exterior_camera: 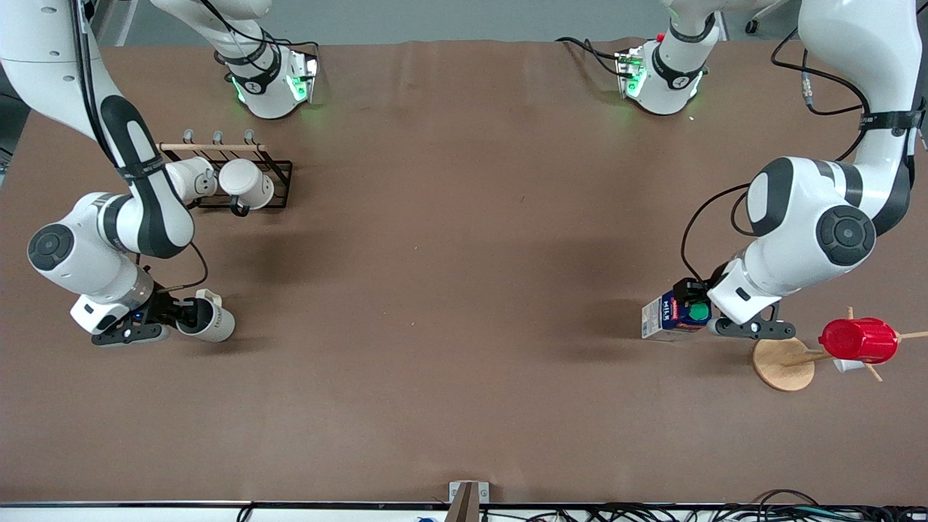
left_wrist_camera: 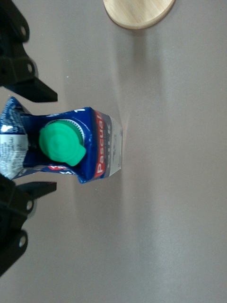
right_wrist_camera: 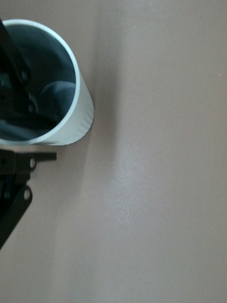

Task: Place cup and milk on table
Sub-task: 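Carry the mug and milk carton toward the table middle with both grippers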

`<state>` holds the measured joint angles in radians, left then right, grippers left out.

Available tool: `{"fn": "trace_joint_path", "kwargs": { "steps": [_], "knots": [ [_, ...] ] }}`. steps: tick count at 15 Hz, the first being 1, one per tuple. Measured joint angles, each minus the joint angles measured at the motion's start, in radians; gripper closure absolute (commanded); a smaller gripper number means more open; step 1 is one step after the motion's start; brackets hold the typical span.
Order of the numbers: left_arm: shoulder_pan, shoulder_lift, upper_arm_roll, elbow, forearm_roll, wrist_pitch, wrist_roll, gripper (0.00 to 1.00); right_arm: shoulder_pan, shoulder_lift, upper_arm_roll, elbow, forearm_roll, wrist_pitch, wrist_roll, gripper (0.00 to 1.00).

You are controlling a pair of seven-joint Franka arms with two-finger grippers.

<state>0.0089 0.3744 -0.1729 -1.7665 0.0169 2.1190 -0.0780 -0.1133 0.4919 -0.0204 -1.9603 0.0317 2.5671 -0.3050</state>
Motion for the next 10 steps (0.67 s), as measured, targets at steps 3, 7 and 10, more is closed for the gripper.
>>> {"fn": "trace_joint_path", "kwargs": {
  "steps": [3, 7, 10],
  "knots": [
    [0.000, 0.017, 0.000, 0.001, 0.000, 0.018, 0.000, 0.47, 0.003, 0.001, 0.000, 0.002, 0.000, -0.002, 0.003, 1.00],
    [0.000, 0.036, 0.000, 0.013, 0.000, 0.020, 0.000, 0.59, 0.002, -0.030, 0.013, 0.077, 0.001, -0.153, 0.049, 1.00],
    [0.000, 0.046, -0.001, 0.031, 0.000, 0.020, 0.000, 0.59, 0.007, -0.069, 0.124, 0.193, 0.000, -0.337, 0.269, 1.00]
  ]
}}
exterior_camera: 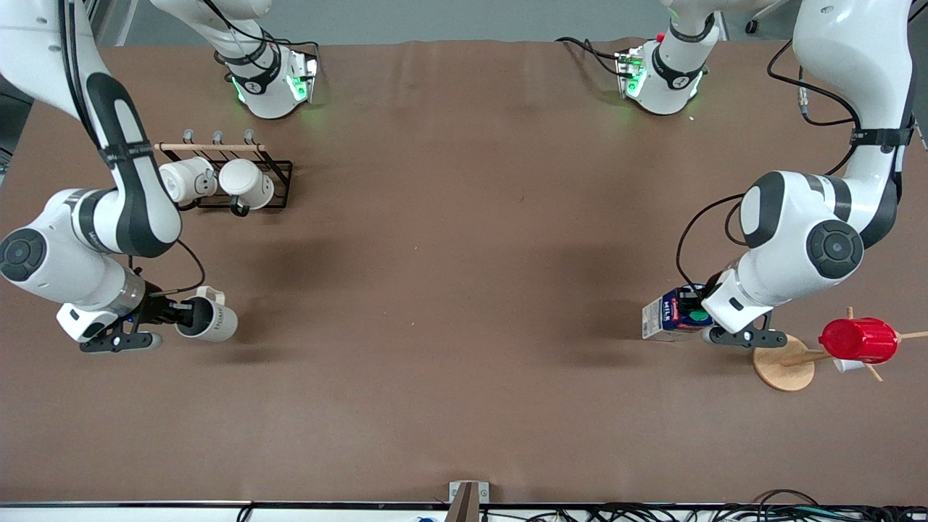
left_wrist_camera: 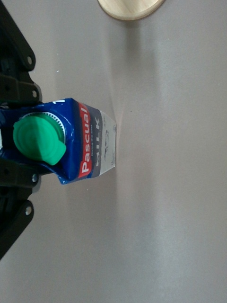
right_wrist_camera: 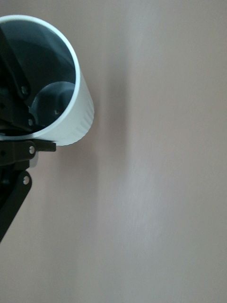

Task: Place cup and milk on table
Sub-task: 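Carry the mug and milk carton toward the table middle with both grippers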

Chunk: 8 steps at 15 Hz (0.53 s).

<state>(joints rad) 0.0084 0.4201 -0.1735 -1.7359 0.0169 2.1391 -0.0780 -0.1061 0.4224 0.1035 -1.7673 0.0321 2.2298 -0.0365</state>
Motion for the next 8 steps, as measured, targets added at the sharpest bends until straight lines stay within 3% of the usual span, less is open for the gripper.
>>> {"fn": "trace_joint_path", "kwargs": {
  "steps": [3, 8],
  "knots": [
    [-0.005, 0.001, -0.001, 0.034, 0.000, 0.000, 0.000, 0.59, 0.046, 0.001, 0.135, 0.069, -0.043, -0.026, 0.282, 1.00],
    [-0.033, -0.023, -0.005, 0.115, 0.000, -0.085, -0.001, 0.59, 0.217, 0.159, 0.220, 0.205, -0.257, -0.022, 0.750, 1.00]
  ]
}}
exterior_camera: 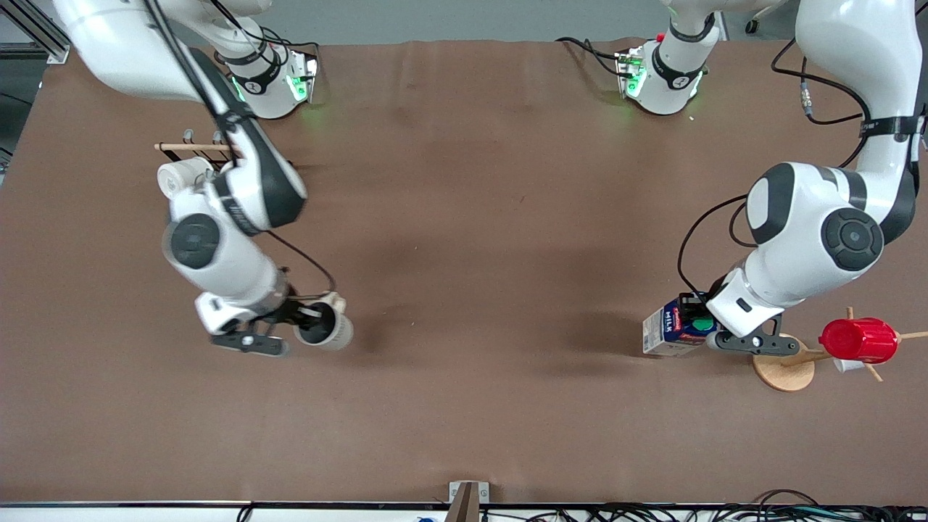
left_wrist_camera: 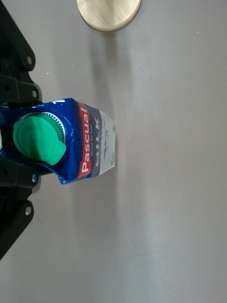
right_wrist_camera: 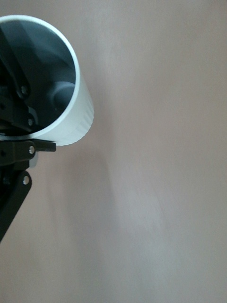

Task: Place cup and milk on table
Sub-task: 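Carry the mug and milk carton toward the table middle with both grippers, then set the mug down and open the right gripper while the left gripper approaches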

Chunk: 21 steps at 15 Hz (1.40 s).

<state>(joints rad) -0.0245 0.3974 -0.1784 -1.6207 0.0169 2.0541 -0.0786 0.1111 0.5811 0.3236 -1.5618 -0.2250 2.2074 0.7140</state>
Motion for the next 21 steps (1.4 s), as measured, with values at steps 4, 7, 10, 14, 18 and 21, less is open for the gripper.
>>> {"fn": "trace_joint_path", "kwargs": {
  "steps": [4, 7, 10, 14, 18, 21],
  "knots": [
    [-0.050, -0.041, -0.003, 0.068, 0.000, -0.131, -0.064, 0.59, 0.139, 0.122, 0.003, 0.108, -0.068, 0.002, 0.231, 1.00],
    [-0.103, -0.047, -0.004, 0.089, 0.000, -0.154, -0.155, 0.59, 0.208, 0.159, 0.005, 0.140, -0.101, 0.001, 0.338, 1.00],
    [-0.145, -0.041, -0.004, 0.090, 0.000, -0.154, -0.237, 0.59, 0.262, 0.164, 0.007, 0.141, -0.137, -0.003, 0.410, 1.00],
    [-0.224, 0.006, -0.005, 0.116, 0.000, -0.153, -0.379, 0.59, 0.284, 0.172, 0.031, 0.122, -0.192, -0.008, 0.470, 0.99],
    [-0.309, 0.069, -0.005, 0.180, 0.000, -0.153, -0.513, 0.59, 0.292, 0.195, 0.039, 0.114, -0.198, -0.007, 0.476, 0.82],
    [-0.347, 0.094, -0.005, 0.202, 0.000, -0.152, -0.579, 0.59, 0.304, 0.203, 0.040, 0.112, -0.200, -0.007, 0.479, 0.52]
  ]
}}
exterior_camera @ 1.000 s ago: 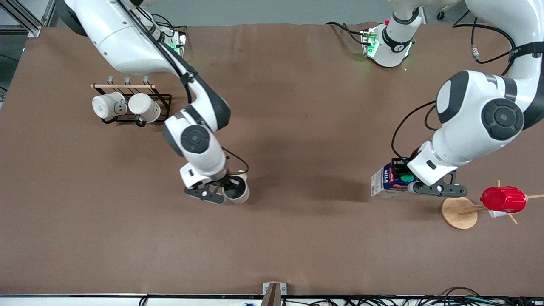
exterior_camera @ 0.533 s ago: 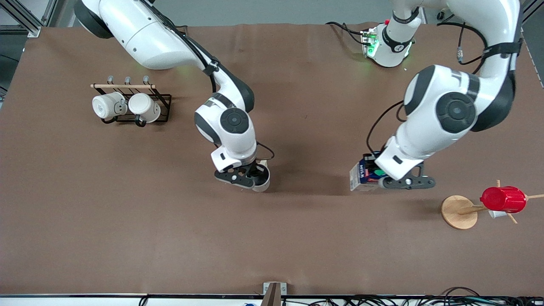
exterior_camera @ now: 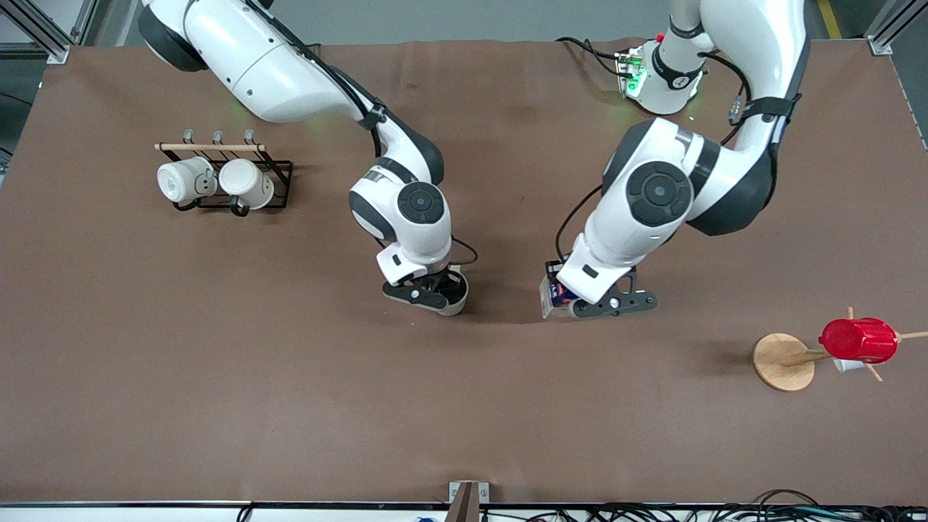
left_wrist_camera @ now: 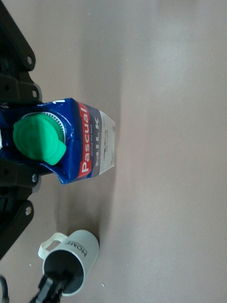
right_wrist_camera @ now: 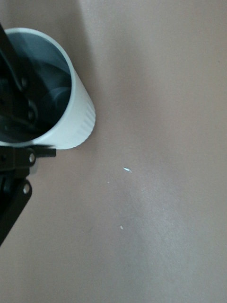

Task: Place cup and milk on table
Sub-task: 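Set the mug down and open the right gripper while the left gripper approaches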

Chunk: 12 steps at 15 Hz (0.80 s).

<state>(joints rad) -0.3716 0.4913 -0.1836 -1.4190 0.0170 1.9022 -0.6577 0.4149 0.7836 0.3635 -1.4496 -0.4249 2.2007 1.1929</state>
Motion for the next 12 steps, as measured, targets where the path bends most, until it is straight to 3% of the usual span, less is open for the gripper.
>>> {"fn": "trace_joint_path", "kwargs": {
  "steps": [1, 2, 7, 12],
  "knots": [
    [-0.012, 0.009, 0.000, 0.010, 0.000, 0.000, -0.021, 0.59, 0.003, 0.001, 0.000, -0.002, 0.000, 0.000, 0.001, 0.12],
    [-0.025, 0.019, 0.000, 0.021, 0.000, 0.000, -0.044, 0.59, 0.004, 0.001, 0.000, -0.002, 0.000, -0.001, 0.003, 0.00],
    [-0.085, 0.075, 0.002, 0.073, 0.000, 0.008, -0.127, 0.59, -0.036, -0.031, 0.028, 0.017, -0.001, -0.068, 0.029, 0.00],
    [-0.146, 0.119, 0.006, 0.085, 0.000, 0.034, -0.153, 0.61, -0.251, -0.263, 0.126, 0.038, -0.002, -0.337, 0.028, 0.00]
  ]
}}
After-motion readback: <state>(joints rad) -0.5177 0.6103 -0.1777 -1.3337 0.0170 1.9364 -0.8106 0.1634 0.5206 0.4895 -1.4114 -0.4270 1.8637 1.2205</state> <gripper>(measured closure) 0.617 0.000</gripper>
